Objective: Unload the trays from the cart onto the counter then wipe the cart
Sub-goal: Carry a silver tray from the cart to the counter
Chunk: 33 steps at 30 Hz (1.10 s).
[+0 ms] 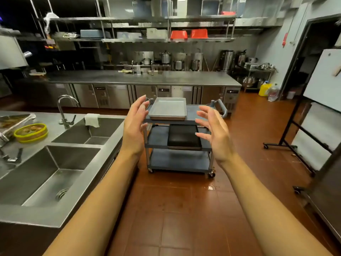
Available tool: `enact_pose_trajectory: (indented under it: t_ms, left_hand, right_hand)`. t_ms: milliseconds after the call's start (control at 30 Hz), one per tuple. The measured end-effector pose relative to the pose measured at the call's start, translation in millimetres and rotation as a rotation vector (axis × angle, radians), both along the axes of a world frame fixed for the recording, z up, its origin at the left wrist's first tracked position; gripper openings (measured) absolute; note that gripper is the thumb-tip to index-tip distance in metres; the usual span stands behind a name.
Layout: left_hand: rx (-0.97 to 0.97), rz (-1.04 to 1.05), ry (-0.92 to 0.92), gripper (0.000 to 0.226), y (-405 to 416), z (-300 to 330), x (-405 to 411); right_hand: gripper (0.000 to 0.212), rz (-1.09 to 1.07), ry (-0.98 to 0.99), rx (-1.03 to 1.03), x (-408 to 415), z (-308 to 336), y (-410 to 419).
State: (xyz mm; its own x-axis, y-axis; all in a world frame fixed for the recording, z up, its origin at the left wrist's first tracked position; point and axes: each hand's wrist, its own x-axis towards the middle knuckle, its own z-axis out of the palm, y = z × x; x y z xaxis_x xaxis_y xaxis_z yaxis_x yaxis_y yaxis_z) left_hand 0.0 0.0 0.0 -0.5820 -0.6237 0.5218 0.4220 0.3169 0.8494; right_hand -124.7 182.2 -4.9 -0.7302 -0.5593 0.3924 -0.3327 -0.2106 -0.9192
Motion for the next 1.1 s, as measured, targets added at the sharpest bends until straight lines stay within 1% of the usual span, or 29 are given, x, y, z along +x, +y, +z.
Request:
enact_pose_trajectory:
  t_ms: [167, 300, 467, 600, 700, 833, 967, 1100]
  left_hand:
    - [-0.018, -0.027, -0.019, 0.057, -62.2, 17.5, -57.2]
    - [-0.005, -0.003, -0.03, 0.052, -107.3, 23.6, -97.7]
    - [-0.016, -0.005, -0.047, 0.05, -139.6, 26.4, -130.8]
    - [-0.012, 0.014, -0.067, 0.049, -165.9, 22.2, -161.7]
    - [-0.015, 0.025, -0.076, 0.05, -186.6, 15.9, -189.7]
    - [-0.014, 0.021, -0.082, 0.049, -218.2, 6.2, -238.9]
    - [-0.026, 0.042, -0.081, 0.049, -257.7, 3.4, -306.2]
    - [-0.017, 0.025, -0.127, 0.05, -294.4, 4.8, -385.7]
  right_hand:
    - [0.057, -0.035, -0.042, -0.013, -50.3, 14.9, -59.1]
    - [0.061, -0.056, -0.031, -0.003, -85.3, 19.0, -97.2]
    - [0.059, -0.067, -0.027, -0.022, -120.1, 22.2, -128.3]
    - [0.051, -0.067, -0.035, -0.019, -151.2, 16.3, -154.7]
    - [0.054, -0.069, -0.039, -0.002, -181.0, 7.4, -176.7]
    - [0.053, -0.066, -0.031, 0.009, -233.8, -3.2, -210.9]
    - [0.061, -0.061, -0.036, 0.005, -302.3, -4.6, -252.5]
    - [0.056, -0.064, -0.055, 0.01, -377.8, -8.9, -289.4]
